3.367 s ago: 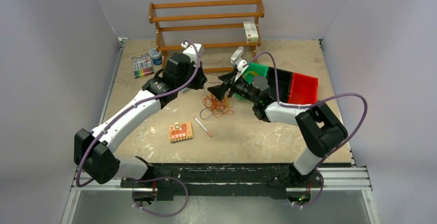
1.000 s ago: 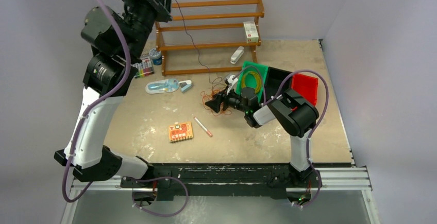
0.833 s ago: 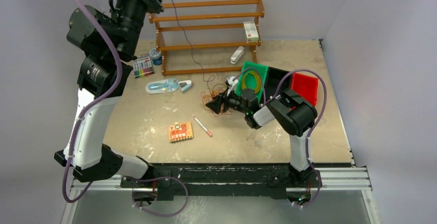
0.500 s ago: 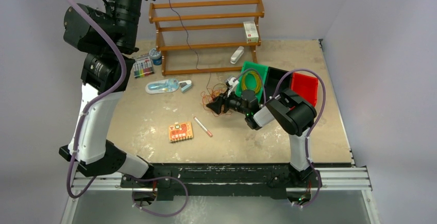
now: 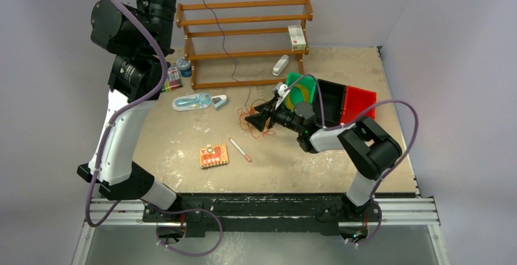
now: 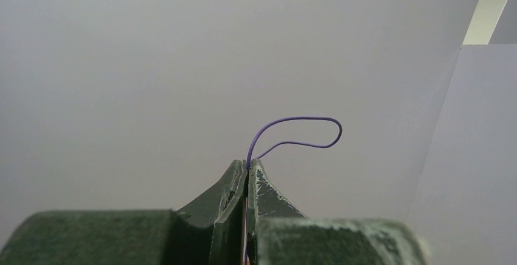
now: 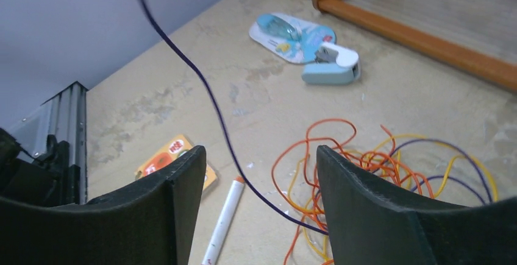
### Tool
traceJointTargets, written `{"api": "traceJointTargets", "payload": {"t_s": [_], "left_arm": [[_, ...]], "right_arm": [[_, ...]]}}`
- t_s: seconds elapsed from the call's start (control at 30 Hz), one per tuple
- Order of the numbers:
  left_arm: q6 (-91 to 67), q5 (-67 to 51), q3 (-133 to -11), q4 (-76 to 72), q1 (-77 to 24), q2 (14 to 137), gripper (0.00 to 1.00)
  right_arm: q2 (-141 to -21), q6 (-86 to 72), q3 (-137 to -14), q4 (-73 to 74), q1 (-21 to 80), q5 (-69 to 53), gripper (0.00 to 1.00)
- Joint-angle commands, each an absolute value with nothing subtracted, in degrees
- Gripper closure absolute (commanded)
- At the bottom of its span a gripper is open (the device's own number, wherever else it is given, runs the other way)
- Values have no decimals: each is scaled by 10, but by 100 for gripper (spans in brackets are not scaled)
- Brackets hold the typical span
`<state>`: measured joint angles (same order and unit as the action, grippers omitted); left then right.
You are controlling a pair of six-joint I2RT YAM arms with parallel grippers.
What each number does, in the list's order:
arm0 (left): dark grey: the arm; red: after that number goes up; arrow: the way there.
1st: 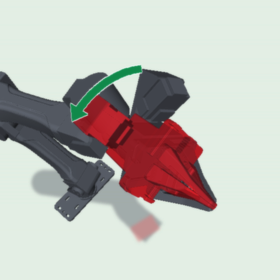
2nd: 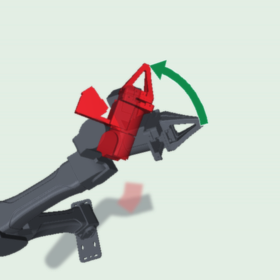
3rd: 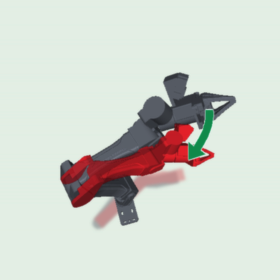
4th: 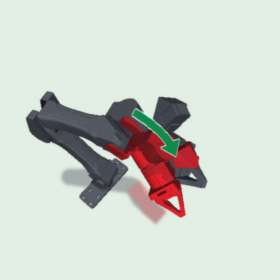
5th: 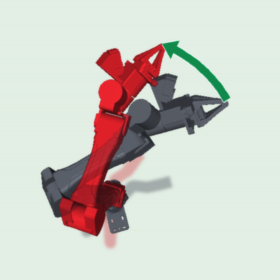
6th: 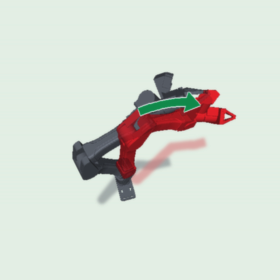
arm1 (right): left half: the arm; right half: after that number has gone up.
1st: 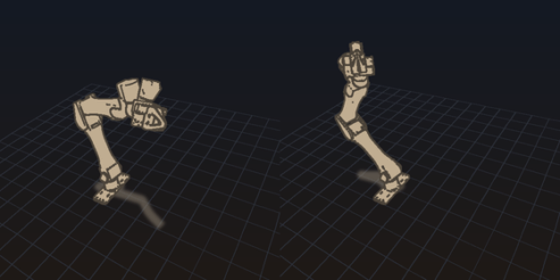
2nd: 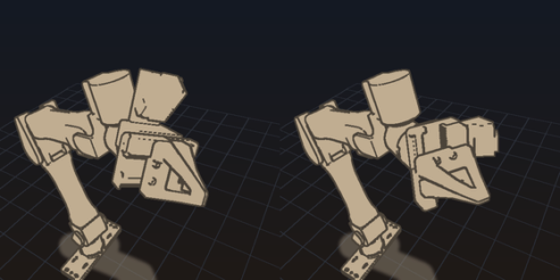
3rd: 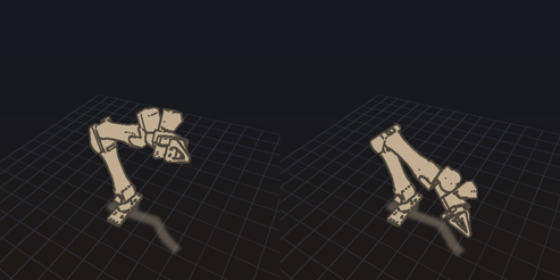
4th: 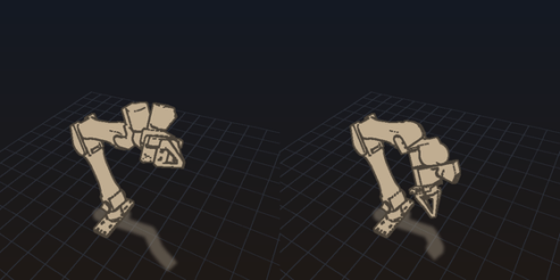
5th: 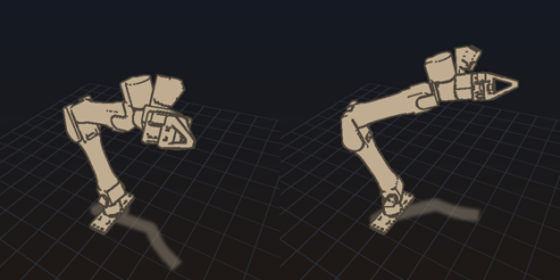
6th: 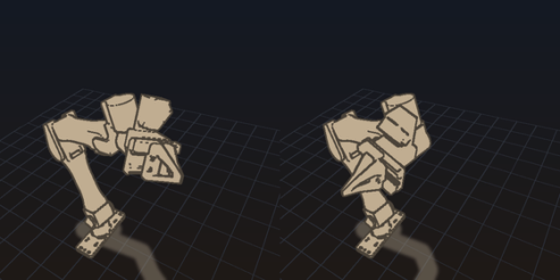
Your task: Untangle the cables
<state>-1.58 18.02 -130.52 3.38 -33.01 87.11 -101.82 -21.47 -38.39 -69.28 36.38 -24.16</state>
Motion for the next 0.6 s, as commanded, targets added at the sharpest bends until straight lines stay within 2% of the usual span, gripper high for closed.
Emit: {"api": "traceJointTargets", "payload": {"t_s": [0.0, 0.17, 0.33, 0.57], "left_arm": [[4, 173, -1319, 0, -328, 871, 100], [9, 170, -1311, -6, -328, 868, 100], [10, 168, -1305, -8, -328, 862, 100], [11, 171, -1285, -12, -328, 849, 100]], "right_arm": [[-933, -167, -385, -652, 367, -267, 29], [-868, -114, -391, -594, 367, -278, 25], [-885, -57, -432, -558, 366, -309, 24], [-972, -42, -495, -593, 366, -323, 32]]}}
